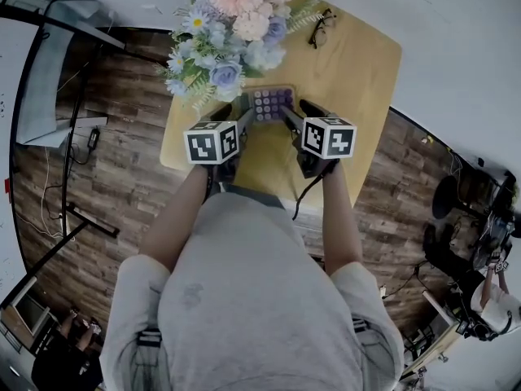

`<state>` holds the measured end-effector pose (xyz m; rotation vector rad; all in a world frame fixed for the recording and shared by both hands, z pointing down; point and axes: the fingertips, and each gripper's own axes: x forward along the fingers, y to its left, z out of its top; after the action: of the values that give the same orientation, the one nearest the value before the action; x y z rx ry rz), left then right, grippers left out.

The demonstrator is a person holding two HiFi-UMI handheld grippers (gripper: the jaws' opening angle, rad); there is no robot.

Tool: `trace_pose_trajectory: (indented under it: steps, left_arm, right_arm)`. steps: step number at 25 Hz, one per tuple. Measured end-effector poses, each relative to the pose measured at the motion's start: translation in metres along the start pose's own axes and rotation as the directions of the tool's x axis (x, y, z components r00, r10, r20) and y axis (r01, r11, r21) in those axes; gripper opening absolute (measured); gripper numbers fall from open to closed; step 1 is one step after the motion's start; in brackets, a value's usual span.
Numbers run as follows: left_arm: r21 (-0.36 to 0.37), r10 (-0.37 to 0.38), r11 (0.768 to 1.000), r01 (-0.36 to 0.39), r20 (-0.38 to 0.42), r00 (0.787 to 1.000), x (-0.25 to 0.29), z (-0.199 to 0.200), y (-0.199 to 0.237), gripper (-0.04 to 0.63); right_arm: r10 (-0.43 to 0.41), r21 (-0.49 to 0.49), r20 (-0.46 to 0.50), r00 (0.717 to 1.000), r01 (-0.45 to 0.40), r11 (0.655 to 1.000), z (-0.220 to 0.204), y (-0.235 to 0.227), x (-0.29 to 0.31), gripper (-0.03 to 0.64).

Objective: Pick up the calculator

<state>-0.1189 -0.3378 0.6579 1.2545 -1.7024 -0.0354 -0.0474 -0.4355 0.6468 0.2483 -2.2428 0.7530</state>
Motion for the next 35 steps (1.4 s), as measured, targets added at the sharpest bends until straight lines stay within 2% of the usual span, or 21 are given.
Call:
trace_pose_trajectory:
  steps: [9, 13, 19, 24, 29, 35]
  left_arm:
    - [-0.011, 0.032, 0.999, -0.033, -0.022, 0.999, 0.010, -0.006, -0.002, 0.269]
    - [-0.005, 0.022, 1.000, -0.022, -0.016, 1.000, 0.009, 0.000, -0.004, 0.270]
    - [0.034, 0.004, 0.999, -0.002, -0.031, 1.000, 0.013, -0.003, -0.008, 0.268]
    - [0.032, -0.010, 0.999, 0.012, -0.046, 0.999, 0.019, -0.006, -0.011, 0.278]
    - [0.119, -0.035, 0.992, 0.039, -0.033, 0.999, 0.008, 0.004, -0.021, 0.278]
    - [0.214, -0.061, 0.975, 0.062, -0.013, 0.998, 0.000, 0.011, -0.032, 0.278]
  right_arm:
    - [0.057, 0.043, -0.047, 0.997, -0.055, 0.998, -0.006, -0.002, 0.016, 0.287]
    - [0.087, 0.052, -0.057, 0.995, -0.084, 0.995, -0.007, 0.000, 0.022, 0.287]
    - [0.085, 0.046, -0.063, 0.994, -0.082, 0.996, -0.008, 0.002, 0.023, 0.287]
    - [0.054, 0.042, -0.053, 0.997, -0.051, 0.998, -0.009, 0.002, 0.024, 0.288]
    - [0.015, 0.042, -0.005, 1.000, -0.014, 0.999, -0.007, 0.005, 0.014, 0.278]
    - [-0.033, 0.070, 0.104, 0.994, 0.026, 0.997, -0.001, 0.012, -0.008, 0.267]
